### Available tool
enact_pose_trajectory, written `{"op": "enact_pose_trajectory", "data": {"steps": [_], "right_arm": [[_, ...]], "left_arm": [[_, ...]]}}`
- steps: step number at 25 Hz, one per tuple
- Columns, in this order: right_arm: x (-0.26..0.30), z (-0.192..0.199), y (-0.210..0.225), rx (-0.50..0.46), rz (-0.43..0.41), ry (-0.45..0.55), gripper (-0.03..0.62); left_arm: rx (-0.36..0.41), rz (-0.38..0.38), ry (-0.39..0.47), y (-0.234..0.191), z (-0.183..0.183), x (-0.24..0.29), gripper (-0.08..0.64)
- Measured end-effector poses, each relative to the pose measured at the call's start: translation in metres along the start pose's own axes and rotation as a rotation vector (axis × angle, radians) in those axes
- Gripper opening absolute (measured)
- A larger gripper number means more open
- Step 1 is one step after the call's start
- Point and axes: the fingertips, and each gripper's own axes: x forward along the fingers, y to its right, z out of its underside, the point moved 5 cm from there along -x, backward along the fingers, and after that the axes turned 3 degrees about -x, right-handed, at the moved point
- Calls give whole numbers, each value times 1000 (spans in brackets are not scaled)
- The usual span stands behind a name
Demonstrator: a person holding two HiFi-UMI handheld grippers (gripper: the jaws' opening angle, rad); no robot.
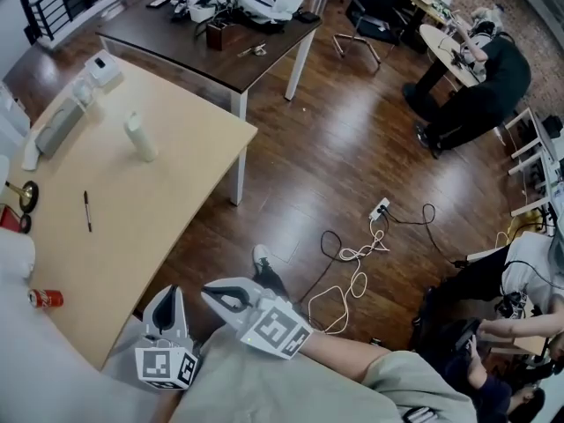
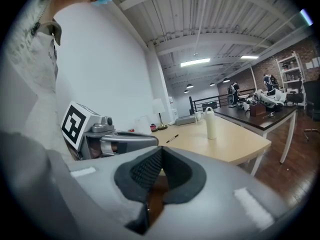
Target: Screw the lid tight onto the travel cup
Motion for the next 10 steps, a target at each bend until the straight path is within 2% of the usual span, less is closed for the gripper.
{"op": "enact_pose_trajectory", "data": {"steps": [10], "right_arm": [[6, 0, -9, -10, -17, -11, -3]], "left_arm": [[-1, -10, -12, -8, 8, -11, 2]]}}
